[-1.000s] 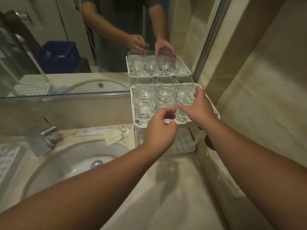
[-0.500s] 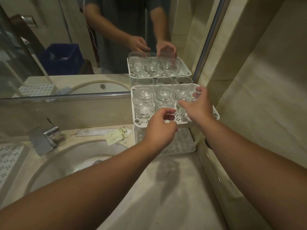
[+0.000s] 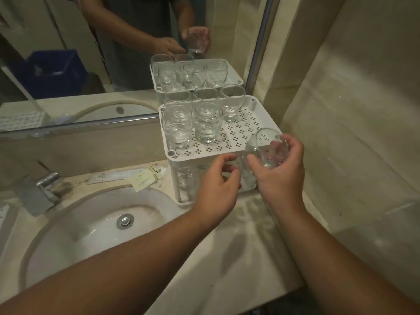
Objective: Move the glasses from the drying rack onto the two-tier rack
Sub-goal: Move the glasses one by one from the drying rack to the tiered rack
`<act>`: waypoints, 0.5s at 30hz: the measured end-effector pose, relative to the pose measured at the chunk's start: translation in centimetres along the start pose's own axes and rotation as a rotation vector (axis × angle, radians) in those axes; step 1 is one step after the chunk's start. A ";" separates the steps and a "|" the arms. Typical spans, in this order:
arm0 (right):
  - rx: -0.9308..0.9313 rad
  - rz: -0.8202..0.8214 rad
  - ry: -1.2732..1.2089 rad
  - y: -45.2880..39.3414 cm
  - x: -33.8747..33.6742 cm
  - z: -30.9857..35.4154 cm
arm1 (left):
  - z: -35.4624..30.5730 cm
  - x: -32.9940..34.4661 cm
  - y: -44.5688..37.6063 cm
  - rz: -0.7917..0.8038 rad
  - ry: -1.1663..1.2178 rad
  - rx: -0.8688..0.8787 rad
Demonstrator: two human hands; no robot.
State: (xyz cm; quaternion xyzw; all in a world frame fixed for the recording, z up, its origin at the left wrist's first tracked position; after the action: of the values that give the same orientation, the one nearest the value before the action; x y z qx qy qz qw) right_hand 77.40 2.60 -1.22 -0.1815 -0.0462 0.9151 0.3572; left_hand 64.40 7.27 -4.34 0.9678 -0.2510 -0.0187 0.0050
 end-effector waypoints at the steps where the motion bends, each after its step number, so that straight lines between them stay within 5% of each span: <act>1: 0.004 0.003 0.001 0.7 -0.2 -0.8 | 0.7 0.2 0.3 0.009 -0.005 -0.019; 9: 0.165 0.097 0.092 3.7 1.3 -9.1 | 6.5 0.6 0.9 0.055 -0.166 -0.183; 15: 0.219 0.190 0.161 1.4 4.8 -14.9 | 9.8 -1.7 -0.8 0.083 -0.699 -0.229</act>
State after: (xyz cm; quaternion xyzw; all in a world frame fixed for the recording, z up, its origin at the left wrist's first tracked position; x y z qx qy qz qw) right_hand 78.66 4.10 -16.85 -0.2176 0.1000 0.9267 0.2895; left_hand 62.93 8.84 -14.11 0.8852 -0.2726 -0.3760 0.0280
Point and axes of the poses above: each hand's wrist, its own y-axis away from the middle knuckle, its own x-axis out of the palm, z = x × y, the point moved 3 cm from there along -y, towards the middle knuckle, and after that the axes turned 8 degrees about z, right-handed, at the moved point
